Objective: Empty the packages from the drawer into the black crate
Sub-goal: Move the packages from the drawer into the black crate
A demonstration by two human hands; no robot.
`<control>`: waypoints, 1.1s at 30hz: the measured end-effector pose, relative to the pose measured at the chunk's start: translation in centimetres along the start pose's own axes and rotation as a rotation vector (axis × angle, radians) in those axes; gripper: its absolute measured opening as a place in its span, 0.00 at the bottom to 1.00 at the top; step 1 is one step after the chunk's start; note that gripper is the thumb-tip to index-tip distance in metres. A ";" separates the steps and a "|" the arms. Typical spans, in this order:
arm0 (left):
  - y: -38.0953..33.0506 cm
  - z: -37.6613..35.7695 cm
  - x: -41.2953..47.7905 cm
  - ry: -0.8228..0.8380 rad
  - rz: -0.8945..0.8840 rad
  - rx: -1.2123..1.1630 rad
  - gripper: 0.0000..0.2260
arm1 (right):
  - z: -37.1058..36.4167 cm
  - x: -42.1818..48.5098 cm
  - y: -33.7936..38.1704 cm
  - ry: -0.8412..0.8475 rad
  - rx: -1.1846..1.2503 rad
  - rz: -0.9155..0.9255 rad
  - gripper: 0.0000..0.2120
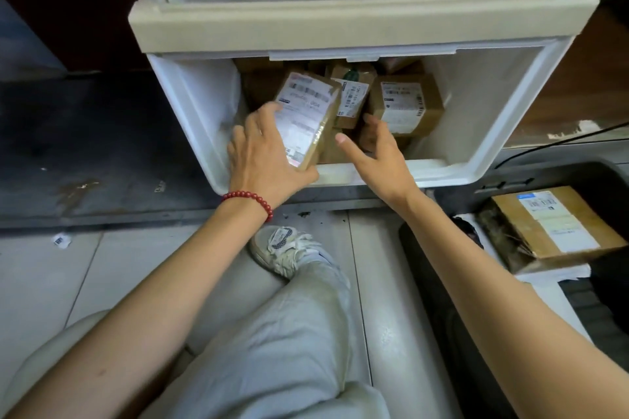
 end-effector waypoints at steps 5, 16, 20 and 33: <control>-6.0 -0.8 -3.7 0.221 -0.299 -0.255 0.43 | 3.6 -3.9 -1.7 -0.145 0.509 -0.134 0.33; -7.3 -5.1 -6.4 0.507 0.008 -0.670 0.47 | 10.4 -13.3 -7.6 -0.359 0.859 -0.249 0.20; -8.0 -6.6 -7.0 0.620 0.135 -0.857 0.42 | 9.8 -13.3 -7.5 -0.280 0.863 -0.240 0.19; -6.2 -7.5 -8.3 0.717 0.317 -0.765 0.21 | 7.7 -12.7 -6.5 -0.183 0.743 -0.111 0.36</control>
Point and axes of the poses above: each hand's wrist, its own x-axis towards the middle knuckle, its own z-axis out of the back of the hand, y = z × x, the point moved 10 cm from there along x, towards the middle knuckle, and after that the axes turned 2 degrees about -z, right-handed, at the moved point
